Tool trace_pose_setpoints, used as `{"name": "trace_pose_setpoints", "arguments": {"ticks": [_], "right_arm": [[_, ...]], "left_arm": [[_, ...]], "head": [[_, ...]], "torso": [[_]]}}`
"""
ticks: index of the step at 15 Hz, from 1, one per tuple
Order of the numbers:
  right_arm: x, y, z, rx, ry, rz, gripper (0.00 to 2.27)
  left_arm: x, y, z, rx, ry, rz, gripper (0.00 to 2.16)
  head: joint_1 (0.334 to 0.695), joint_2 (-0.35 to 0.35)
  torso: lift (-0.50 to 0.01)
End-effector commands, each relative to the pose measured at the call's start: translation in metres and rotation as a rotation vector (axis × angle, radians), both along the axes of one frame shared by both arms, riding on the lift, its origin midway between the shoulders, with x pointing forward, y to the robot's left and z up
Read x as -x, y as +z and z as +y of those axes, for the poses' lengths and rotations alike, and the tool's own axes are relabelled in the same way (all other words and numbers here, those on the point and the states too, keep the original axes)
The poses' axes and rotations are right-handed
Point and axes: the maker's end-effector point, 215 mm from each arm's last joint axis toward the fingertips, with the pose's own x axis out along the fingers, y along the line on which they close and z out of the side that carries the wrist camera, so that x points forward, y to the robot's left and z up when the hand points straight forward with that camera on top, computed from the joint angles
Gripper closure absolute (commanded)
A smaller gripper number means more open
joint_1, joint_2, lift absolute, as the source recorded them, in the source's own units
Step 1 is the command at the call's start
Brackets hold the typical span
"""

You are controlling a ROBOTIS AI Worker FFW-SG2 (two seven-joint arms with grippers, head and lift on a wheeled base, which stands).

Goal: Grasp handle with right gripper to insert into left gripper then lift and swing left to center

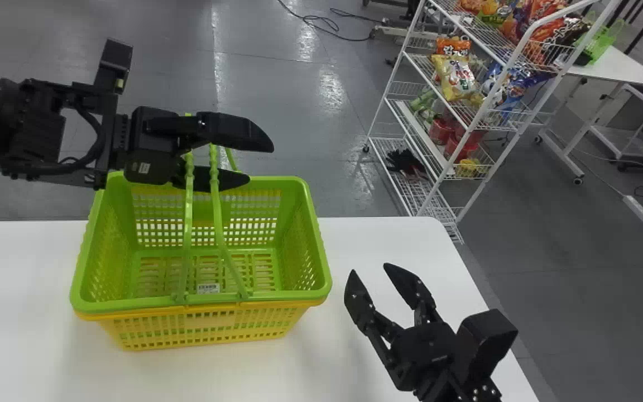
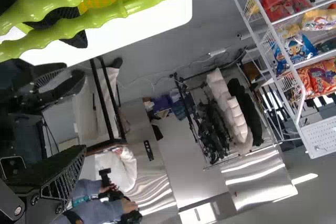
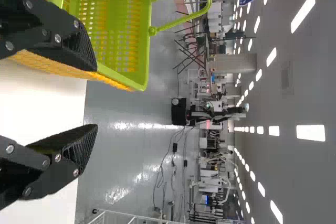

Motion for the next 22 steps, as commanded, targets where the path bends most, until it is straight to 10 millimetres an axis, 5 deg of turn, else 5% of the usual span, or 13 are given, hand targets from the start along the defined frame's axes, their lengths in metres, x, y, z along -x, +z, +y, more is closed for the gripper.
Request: {"name": "trace_pose_setpoints", "arguments": {"ticks": [1,10,22], "right_arm": [[0.007,-0.009,-0.007,-0.004,-0.012,0.0,0.1],[0.012,-0.019,-0.008,-0.008,-0.013,-0.005,0.11],[0.023,-0.031,-0.011,-0.015,-0.008,-0.013,0.11]], "left_arm": [[-0.001,0.007,-0.001,0.019,-0.002,0.009,0.14],[-0.003,0.036,-0.001,0.126,-0.007,0.076,0.14],[-0.01,0.121,-0.001,0.187,-0.066,0.059,0.13]], "head": [[0.695,-0.315],[0.695,-0.332],[0.695,-0.343]], "torso": [[-0.093],[-0.093],[-0.093]]}}
